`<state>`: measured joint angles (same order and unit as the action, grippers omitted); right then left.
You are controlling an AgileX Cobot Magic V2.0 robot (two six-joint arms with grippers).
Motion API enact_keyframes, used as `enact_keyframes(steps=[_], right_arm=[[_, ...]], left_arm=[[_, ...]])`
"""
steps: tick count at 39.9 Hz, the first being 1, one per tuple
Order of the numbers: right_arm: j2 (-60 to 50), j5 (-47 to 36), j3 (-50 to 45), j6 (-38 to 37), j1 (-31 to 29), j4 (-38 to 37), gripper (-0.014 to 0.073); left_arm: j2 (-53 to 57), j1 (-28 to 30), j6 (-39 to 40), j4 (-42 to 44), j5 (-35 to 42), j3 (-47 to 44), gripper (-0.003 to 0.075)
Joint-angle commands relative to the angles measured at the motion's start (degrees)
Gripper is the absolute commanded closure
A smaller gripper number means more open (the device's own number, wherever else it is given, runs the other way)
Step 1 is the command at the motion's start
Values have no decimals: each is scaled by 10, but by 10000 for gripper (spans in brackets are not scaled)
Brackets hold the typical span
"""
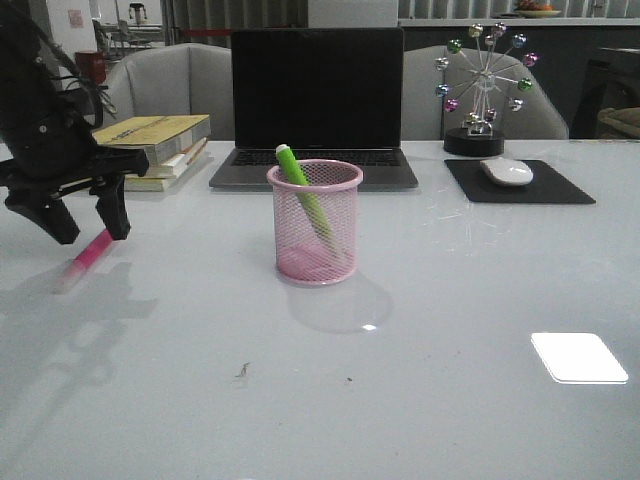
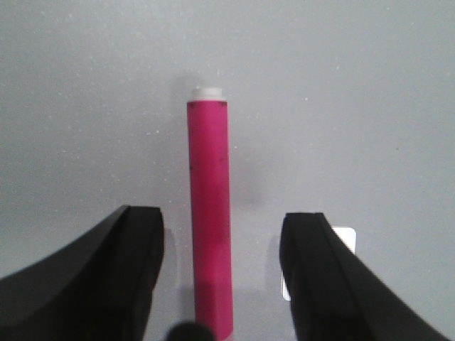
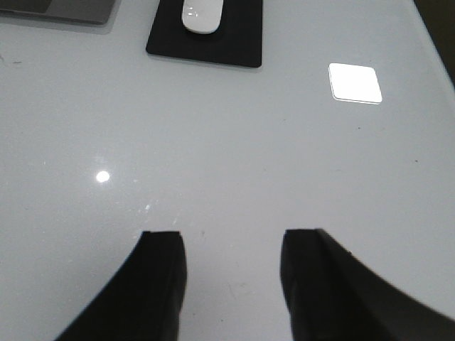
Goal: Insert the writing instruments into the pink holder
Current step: 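Close the left gripper on the pink marker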
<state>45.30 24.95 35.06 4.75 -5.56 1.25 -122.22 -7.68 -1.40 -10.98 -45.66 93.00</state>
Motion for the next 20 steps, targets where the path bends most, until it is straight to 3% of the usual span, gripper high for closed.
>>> enact_keyframes(steps=[1, 14, 16, 20], right_arm=[[-3, -39, 17, -1, -4, -1, 168], [-3, -34, 17, -1, -4, -1, 168], [-3, -34, 17, -1, -4, -1, 168], [-3, -34, 17, -1, -4, -1, 168]], left_arm=[[22, -3, 1, -10, 6, 20, 283], [-9, -3, 1, -9, -1, 20, 286], [-9, -3, 1, -9, -1, 20, 311], [-9, -3, 1, -10, -1, 20, 451]])
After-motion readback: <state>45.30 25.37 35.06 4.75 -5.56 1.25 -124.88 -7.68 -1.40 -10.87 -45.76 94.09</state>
